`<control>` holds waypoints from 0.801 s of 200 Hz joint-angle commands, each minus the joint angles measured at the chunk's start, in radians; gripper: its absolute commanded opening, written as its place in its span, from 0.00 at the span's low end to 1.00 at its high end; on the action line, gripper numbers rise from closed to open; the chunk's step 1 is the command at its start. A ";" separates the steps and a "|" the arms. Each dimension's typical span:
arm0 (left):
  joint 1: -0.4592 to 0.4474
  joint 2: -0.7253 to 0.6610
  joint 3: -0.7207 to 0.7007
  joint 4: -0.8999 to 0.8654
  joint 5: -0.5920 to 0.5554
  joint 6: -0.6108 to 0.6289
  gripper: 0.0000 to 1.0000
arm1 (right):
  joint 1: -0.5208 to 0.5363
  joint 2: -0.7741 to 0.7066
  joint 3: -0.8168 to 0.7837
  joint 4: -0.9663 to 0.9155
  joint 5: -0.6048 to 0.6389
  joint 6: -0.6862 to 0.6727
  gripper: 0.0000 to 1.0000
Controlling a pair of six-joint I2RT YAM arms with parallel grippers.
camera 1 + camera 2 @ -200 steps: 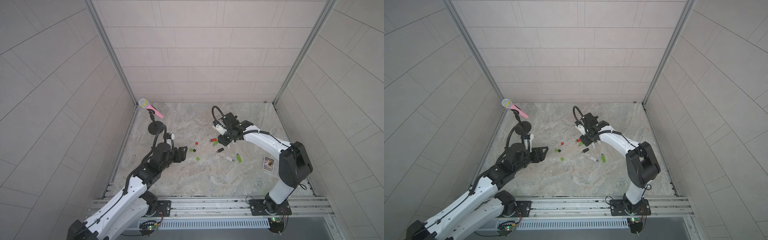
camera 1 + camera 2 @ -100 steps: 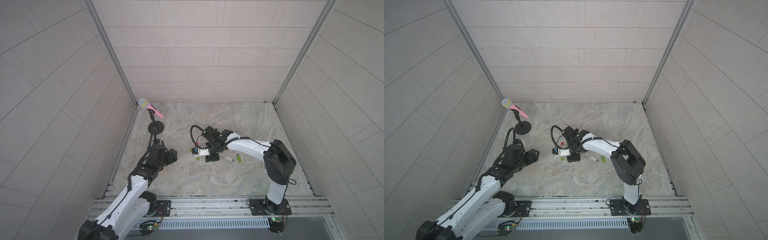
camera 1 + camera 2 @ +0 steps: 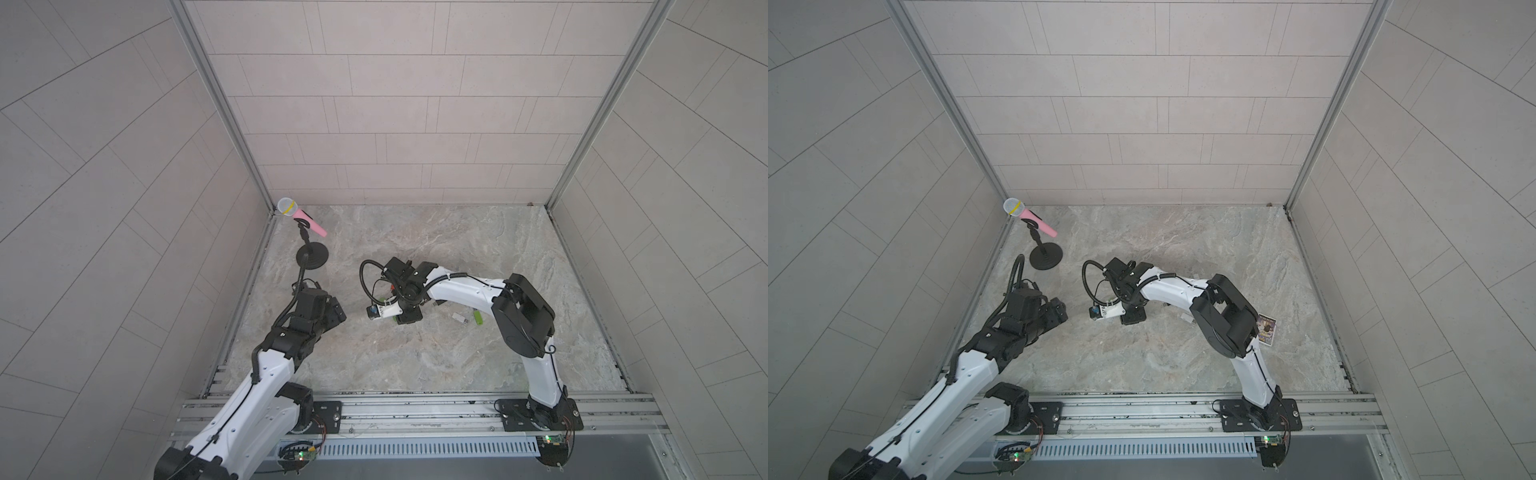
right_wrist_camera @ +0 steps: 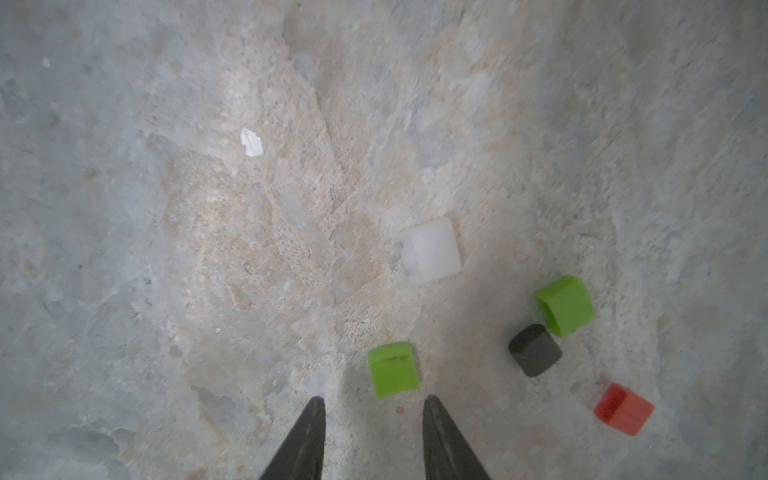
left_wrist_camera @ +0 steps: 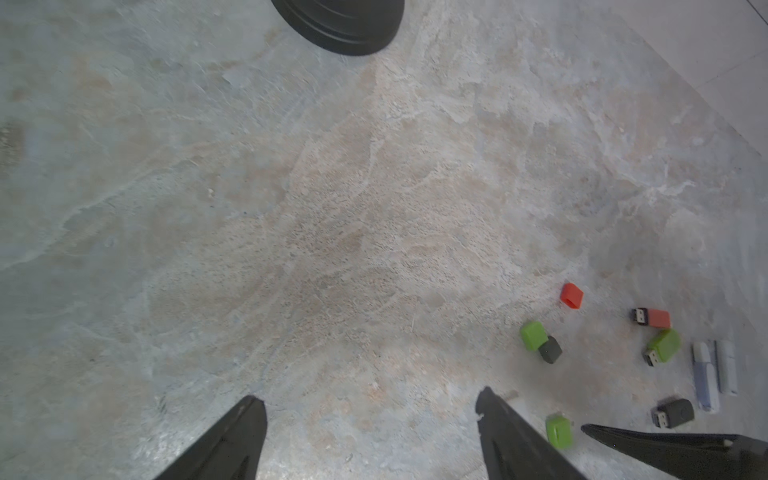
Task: Close the usb drive cover
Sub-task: Pick up the cover from the center of the board.
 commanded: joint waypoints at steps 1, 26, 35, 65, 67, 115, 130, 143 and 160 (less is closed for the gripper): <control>0.007 -0.011 0.028 -0.054 -0.085 -0.031 0.87 | 0.008 0.029 0.029 -0.039 0.025 -0.025 0.40; 0.006 -0.014 0.028 -0.052 -0.081 -0.030 0.87 | 0.011 0.050 0.043 -0.048 0.043 -0.024 0.40; 0.007 -0.014 0.028 -0.050 -0.080 -0.029 0.87 | 0.011 0.056 0.045 -0.050 0.043 -0.024 0.40; 0.007 -0.014 0.025 -0.047 -0.073 -0.030 0.87 | 0.015 0.073 0.054 -0.062 0.046 -0.020 0.38; 0.007 -0.015 0.025 -0.047 -0.073 -0.030 0.87 | 0.014 0.073 0.054 -0.062 0.045 -0.021 0.38; 0.007 -0.018 0.021 -0.039 -0.068 -0.029 0.87 | 0.021 0.108 0.089 -0.104 0.051 0.001 0.34; 0.007 -0.018 0.019 -0.037 -0.067 -0.030 0.87 | 0.021 0.112 0.090 -0.111 0.058 0.010 0.31; 0.007 -0.017 0.019 -0.037 -0.066 -0.029 0.87 | 0.022 0.112 0.087 -0.114 0.067 0.023 0.28; 0.006 -0.018 0.018 -0.037 -0.063 -0.031 0.87 | 0.022 0.107 0.080 -0.119 0.071 0.043 0.25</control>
